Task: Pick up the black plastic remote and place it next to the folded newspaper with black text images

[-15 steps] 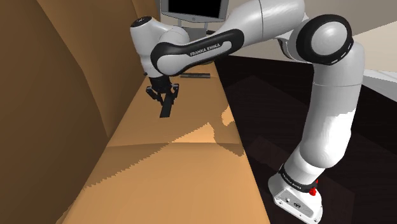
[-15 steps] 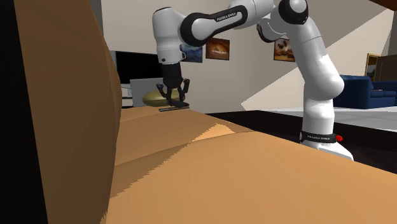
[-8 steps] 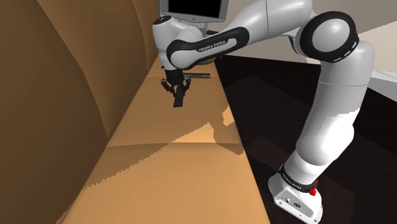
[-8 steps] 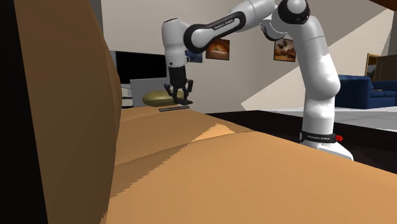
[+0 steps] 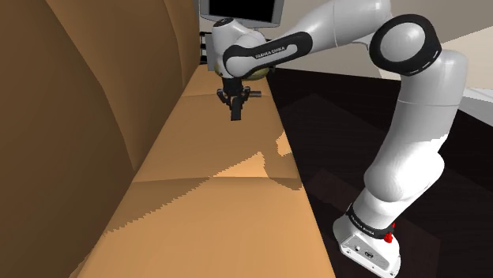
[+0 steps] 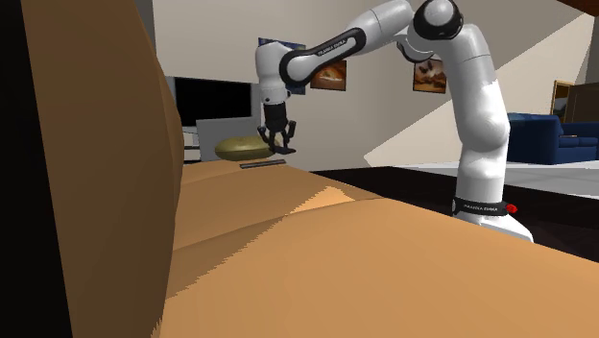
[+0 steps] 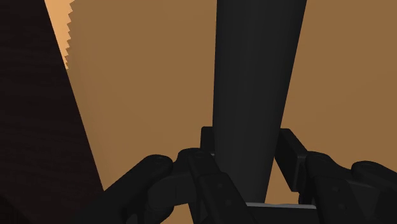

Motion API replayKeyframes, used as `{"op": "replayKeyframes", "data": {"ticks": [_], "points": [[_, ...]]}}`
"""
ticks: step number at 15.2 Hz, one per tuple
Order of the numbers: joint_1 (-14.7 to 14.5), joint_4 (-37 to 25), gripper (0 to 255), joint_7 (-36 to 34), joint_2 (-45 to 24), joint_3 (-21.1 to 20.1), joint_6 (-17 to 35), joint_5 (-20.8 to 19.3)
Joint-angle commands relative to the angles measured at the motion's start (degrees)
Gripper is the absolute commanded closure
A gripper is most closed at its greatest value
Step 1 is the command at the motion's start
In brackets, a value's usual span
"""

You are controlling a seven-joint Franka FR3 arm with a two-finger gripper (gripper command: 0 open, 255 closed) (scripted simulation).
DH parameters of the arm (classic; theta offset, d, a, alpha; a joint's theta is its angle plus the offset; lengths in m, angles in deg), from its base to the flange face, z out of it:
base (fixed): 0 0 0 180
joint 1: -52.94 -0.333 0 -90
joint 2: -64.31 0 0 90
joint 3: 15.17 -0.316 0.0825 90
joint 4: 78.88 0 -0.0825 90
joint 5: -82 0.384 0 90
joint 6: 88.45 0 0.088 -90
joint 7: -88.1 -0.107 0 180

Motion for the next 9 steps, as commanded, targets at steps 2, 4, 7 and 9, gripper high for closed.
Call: {"op": "replayKeyframes", "data": {"ticks": [2, 4, 7, 9], "points": [[2.2, -0.5, 255, 3.2, -0.6, 1.3, 1.3, -0.3], [3.6, -1.5, 255, 5.5, -1.4, 2.2, 1.8, -0.5], [5.6, -3.5, 255, 8.9, -2.8, 3.5, 2.2, -0.9], [6.8, -5.2, 255, 11.1, -4.1, 4.4, 2.4, -1.1]]}}
